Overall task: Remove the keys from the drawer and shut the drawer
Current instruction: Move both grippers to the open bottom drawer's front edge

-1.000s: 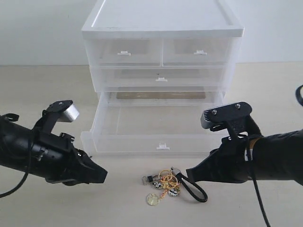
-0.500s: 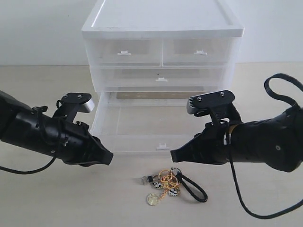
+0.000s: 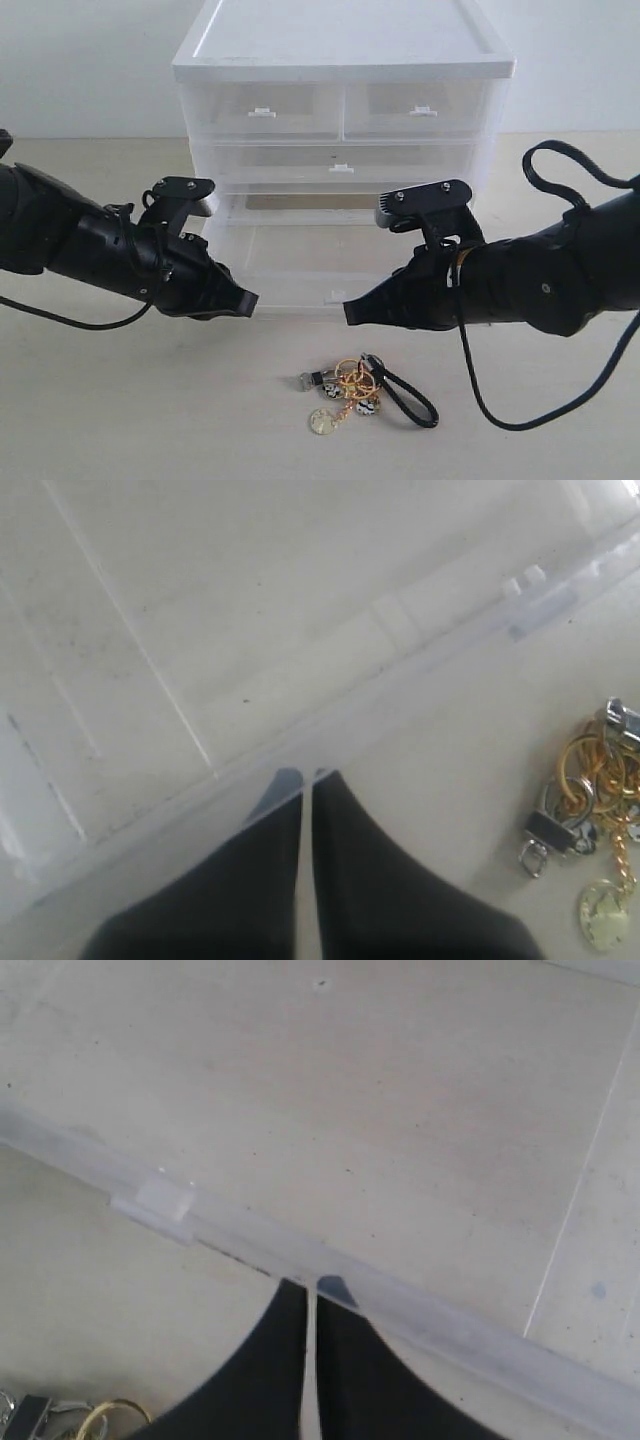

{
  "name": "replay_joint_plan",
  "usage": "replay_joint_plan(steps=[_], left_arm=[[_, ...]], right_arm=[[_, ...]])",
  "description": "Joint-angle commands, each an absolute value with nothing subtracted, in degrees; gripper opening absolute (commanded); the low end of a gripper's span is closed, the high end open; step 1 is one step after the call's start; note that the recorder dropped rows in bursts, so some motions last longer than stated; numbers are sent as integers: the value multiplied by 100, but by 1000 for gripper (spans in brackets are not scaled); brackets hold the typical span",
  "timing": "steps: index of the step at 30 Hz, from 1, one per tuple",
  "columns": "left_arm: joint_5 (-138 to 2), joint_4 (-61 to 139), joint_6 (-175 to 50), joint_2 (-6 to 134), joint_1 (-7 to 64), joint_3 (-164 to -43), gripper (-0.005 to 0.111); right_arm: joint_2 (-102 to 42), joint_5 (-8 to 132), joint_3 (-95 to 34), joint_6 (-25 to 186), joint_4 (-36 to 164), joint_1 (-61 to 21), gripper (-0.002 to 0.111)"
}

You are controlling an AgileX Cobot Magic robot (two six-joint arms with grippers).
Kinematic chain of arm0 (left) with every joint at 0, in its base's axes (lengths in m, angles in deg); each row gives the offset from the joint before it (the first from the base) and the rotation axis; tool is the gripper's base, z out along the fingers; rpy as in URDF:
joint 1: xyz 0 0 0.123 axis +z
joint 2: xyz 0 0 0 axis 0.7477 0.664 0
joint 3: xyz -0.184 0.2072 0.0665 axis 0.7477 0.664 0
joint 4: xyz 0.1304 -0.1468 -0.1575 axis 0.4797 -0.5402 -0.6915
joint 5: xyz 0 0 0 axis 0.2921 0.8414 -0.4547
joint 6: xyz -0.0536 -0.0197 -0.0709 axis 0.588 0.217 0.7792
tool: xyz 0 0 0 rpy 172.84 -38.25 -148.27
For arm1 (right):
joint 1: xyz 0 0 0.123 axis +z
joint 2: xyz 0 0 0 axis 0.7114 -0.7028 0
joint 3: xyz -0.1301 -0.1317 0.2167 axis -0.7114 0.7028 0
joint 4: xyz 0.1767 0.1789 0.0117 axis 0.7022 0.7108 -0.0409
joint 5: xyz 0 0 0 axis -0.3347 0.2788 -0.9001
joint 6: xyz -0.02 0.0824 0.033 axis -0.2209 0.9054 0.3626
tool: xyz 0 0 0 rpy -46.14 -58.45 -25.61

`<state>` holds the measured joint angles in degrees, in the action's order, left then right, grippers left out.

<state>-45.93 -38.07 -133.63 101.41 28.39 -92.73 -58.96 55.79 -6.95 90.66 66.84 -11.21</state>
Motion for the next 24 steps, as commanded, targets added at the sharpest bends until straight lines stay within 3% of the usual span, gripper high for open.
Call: replay_joint_plan(steps=[1,24], left_arm=[[-4928,-3848,-13399,10159,2790,-9388,4],[-5210,-3966,-13376,10159,2790,-9715,4]], right_arm=[[-5951,5381,-765,9013,6691,-1165,0],[-5951,5221,-948,8918,6739,-1739,0]])
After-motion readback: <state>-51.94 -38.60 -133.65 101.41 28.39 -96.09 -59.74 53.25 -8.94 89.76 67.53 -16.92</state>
